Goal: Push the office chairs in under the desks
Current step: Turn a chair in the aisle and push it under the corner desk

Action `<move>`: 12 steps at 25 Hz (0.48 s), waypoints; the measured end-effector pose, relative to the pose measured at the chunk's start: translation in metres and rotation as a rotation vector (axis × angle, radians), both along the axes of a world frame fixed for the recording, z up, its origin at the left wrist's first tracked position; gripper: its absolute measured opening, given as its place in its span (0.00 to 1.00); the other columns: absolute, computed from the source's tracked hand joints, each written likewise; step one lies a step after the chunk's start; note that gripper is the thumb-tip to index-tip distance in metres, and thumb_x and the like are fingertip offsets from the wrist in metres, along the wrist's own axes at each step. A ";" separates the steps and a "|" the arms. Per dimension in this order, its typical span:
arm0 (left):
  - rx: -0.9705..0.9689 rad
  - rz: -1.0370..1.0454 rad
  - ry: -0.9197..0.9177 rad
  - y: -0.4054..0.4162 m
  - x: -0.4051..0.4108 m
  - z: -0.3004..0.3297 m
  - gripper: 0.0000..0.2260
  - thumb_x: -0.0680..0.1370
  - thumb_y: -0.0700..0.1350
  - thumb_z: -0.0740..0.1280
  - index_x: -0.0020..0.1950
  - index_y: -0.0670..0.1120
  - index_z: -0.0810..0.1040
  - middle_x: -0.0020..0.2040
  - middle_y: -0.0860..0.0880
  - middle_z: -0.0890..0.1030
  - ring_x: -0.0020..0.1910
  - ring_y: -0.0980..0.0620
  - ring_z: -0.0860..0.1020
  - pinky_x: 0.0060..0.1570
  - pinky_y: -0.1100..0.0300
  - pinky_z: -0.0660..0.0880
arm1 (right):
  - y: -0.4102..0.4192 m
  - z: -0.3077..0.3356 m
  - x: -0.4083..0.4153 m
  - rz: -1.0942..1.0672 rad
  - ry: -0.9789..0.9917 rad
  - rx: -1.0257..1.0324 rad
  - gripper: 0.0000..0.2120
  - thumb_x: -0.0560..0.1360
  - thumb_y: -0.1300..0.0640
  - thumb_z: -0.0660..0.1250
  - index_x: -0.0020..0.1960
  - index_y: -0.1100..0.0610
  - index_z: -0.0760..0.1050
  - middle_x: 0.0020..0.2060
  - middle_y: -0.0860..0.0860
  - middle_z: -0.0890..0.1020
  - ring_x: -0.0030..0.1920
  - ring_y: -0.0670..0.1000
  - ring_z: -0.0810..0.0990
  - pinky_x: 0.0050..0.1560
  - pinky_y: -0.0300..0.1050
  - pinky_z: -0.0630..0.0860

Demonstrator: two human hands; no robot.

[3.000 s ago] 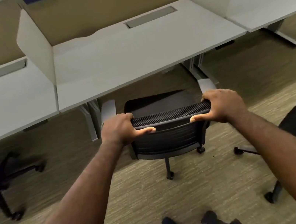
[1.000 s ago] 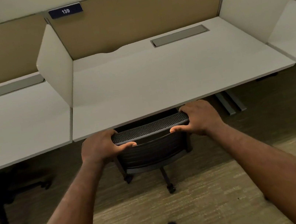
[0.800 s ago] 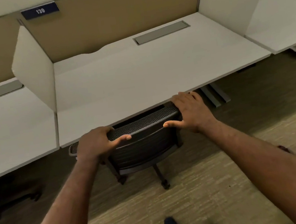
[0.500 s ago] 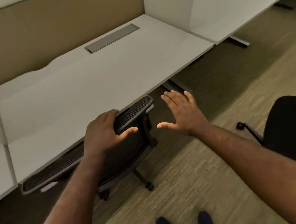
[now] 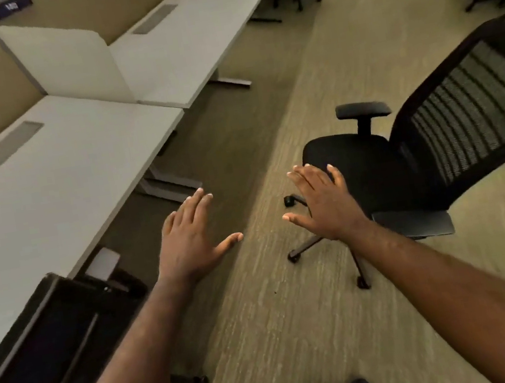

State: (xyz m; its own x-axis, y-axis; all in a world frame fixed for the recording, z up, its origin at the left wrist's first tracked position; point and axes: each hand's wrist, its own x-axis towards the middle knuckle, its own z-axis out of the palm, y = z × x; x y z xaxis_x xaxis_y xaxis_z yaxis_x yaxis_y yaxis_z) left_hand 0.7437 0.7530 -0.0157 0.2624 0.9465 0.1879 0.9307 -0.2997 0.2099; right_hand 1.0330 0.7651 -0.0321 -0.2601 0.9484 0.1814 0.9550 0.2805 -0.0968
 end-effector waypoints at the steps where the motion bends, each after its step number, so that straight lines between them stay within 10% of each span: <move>1: -0.009 -0.034 -0.014 0.008 0.029 -0.002 0.43 0.71 0.74 0.61 0.78 0.49 0.61 0.79 0.48 0.61 0.76 0.47 0.61 0.73 0.44 0.57 | -0.001 -0.001 0.029 -0.031 0.003 0.003 0.40 0.76 0.33 0.60 0.79 0.55 0.55 0.78 0.53 0.60 0.78 0.54 0.55 0.76 0.63 0.47; 12: -0.050 -0.376 -0.086 0.058 0.337 -0.015 0.43 0.73 0.73 0.61 0.79 0.50 0.57 0.80 0.50 0.57 0.78 0.50 0.57 0.75 0.46 0.54 | -0.048 -0.004 0.317 -0.434 -0.026 0.029 0.39 0.75 0.34 0.60 0.78 0.54 0.56 0.76 0.55 0.63 0.77 0.56 0.58 0.74 0.66 0.51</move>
State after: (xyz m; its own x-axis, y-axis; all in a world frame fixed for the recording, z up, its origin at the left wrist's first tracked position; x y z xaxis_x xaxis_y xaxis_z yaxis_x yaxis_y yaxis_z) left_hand 1.0810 0.8112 -0.0310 0.5778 0.7960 0.1804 0.7366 -0.6037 0.3049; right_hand 1.3500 0.7172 -0.0360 0.1565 0.9656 0.2077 0.9870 -0.1452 -0.0690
